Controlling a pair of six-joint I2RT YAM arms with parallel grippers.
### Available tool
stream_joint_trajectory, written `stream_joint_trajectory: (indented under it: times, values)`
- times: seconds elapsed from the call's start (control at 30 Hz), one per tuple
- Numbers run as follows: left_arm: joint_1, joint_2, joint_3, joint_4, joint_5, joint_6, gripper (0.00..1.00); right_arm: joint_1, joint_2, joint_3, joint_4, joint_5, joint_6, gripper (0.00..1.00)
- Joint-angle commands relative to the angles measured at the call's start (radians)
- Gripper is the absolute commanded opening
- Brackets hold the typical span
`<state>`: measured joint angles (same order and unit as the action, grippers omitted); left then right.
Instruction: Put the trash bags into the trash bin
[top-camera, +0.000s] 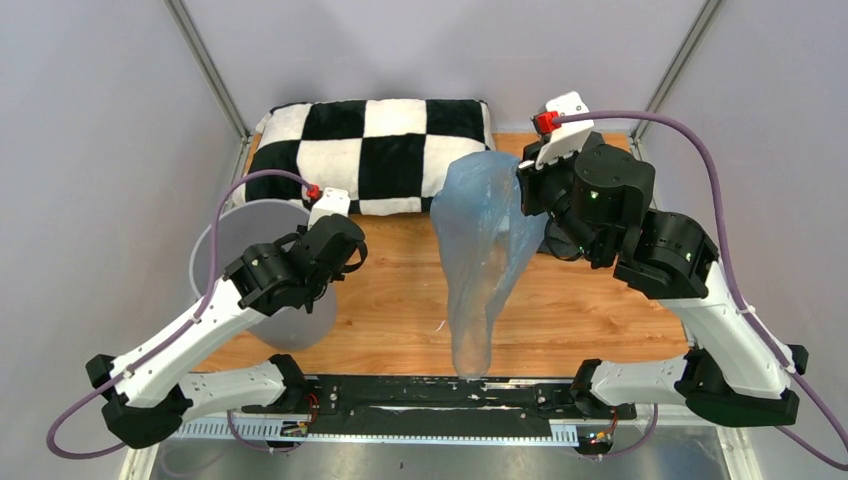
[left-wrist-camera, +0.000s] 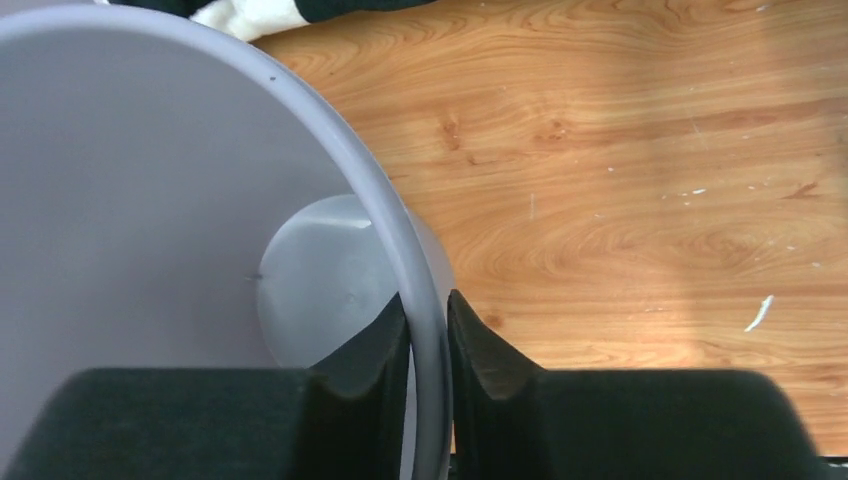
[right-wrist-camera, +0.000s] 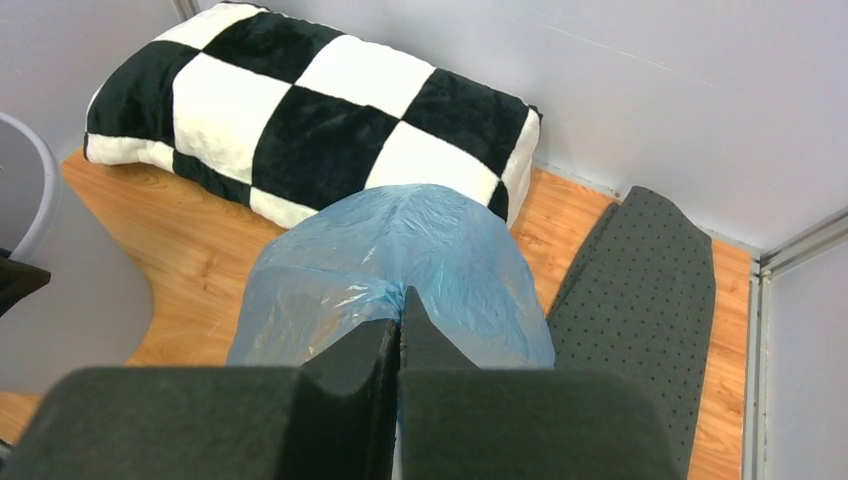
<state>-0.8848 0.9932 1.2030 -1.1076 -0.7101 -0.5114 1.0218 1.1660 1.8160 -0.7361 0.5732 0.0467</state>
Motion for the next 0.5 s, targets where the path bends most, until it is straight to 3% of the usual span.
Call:
stream_joint_trajectory:
  times: [0.0,0.1,0.47]
  values:
    - [0.004,0.02,0.011,0.006,0.014,0.0,0.13,0.01,0.009,0.047,-0.028,0.031,-0.042,0.0]
    - [0.004,0.03,0.026,0.008,0.045,0.014,0.0,0.01,0.019,0.07,-0.031,0.036,-0.082,0.0]
    - [-0.1,0.119,0.151,0.044,0.137,0.03,0.0,0.012,0.021,0.17,-0.025,0.103,-0.149,0.0]
